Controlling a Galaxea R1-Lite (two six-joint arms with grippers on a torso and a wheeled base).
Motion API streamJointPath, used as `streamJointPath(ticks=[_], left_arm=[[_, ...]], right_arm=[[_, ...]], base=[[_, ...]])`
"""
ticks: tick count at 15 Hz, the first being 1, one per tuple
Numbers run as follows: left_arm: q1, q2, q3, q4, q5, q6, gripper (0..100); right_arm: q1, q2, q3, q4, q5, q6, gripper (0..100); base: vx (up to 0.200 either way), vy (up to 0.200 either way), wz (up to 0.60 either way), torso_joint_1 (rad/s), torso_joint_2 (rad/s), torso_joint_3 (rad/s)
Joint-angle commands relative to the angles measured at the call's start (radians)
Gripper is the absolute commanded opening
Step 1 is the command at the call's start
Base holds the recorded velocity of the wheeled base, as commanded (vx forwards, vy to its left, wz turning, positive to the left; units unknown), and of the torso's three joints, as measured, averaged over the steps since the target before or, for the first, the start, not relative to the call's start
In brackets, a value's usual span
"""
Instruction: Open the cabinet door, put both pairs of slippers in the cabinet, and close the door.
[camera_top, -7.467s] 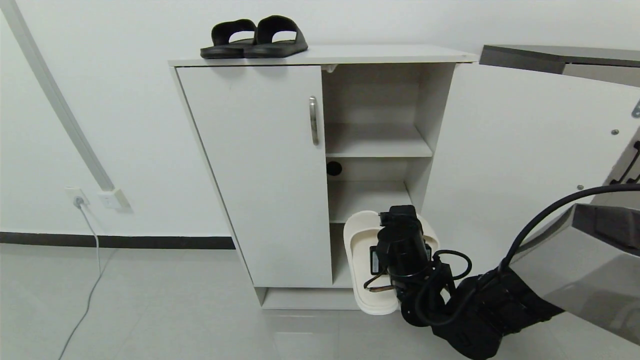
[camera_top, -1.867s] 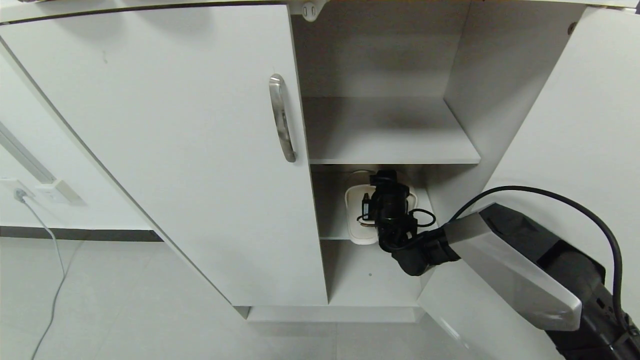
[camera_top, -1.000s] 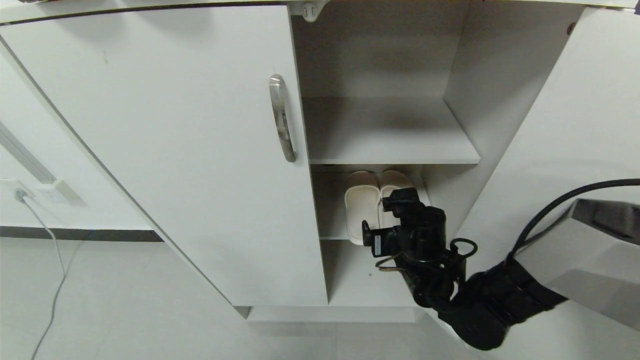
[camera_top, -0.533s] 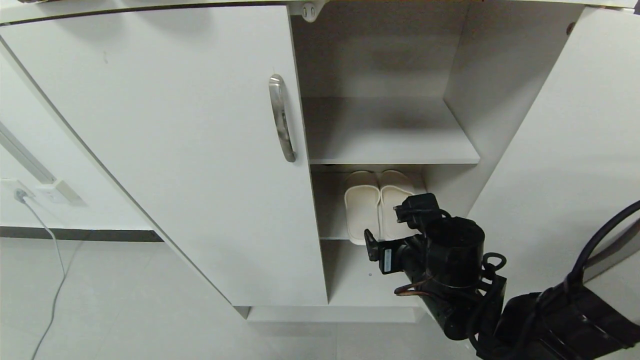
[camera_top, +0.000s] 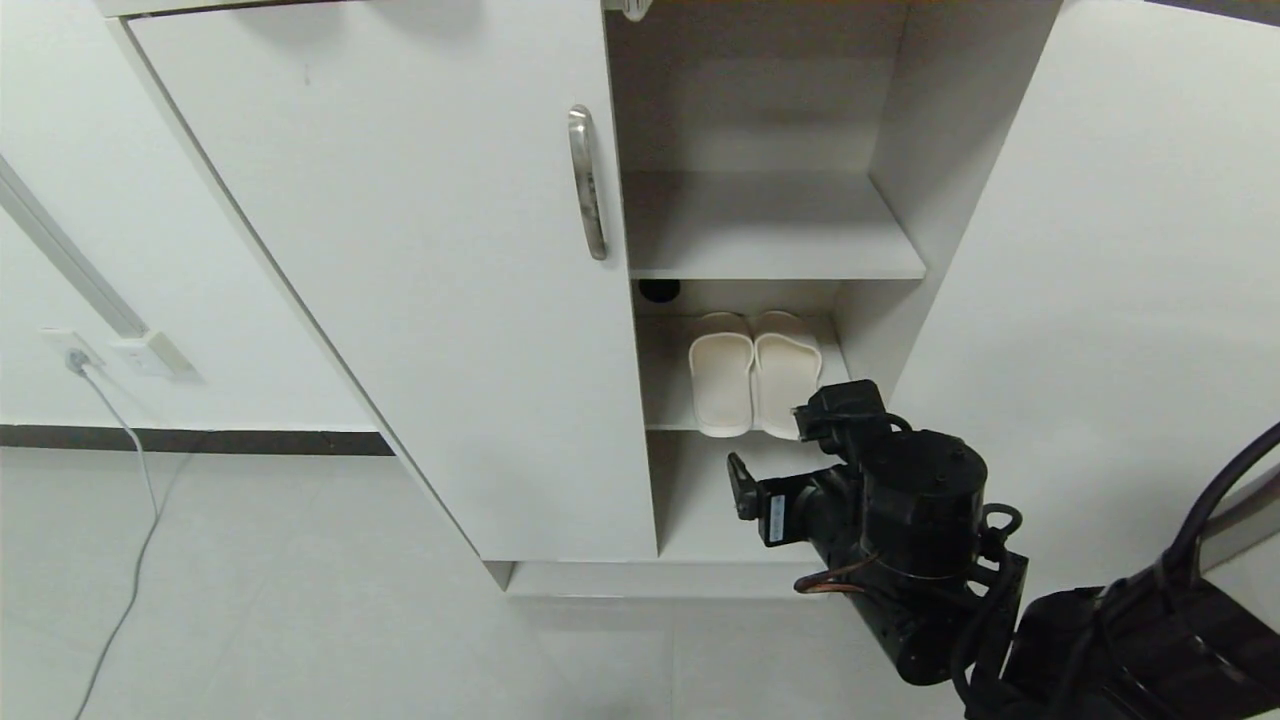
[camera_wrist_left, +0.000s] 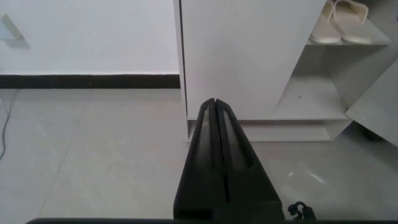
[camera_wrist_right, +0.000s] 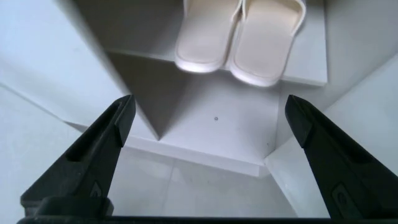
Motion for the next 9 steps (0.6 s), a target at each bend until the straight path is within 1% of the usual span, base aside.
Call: streamJointPath(ticks=[1,9], left_arm=[[0.0,0.001,0.0,0.0,0.0,0.0,0],[0.0,0.003,0.0,0.0,-0.001,0.002,0]], right_arm=[[-0.004,-0.01,0.003,0.0,0.0,-0.001,100],[-0.007,-0.01,-0.005,0.002,0.0,-0.001,100]], base=[[0.0,0.0,0.0,0.0,0.0,0.0],[0.0,0.0,0.0,0.0,0.0,0.0]])
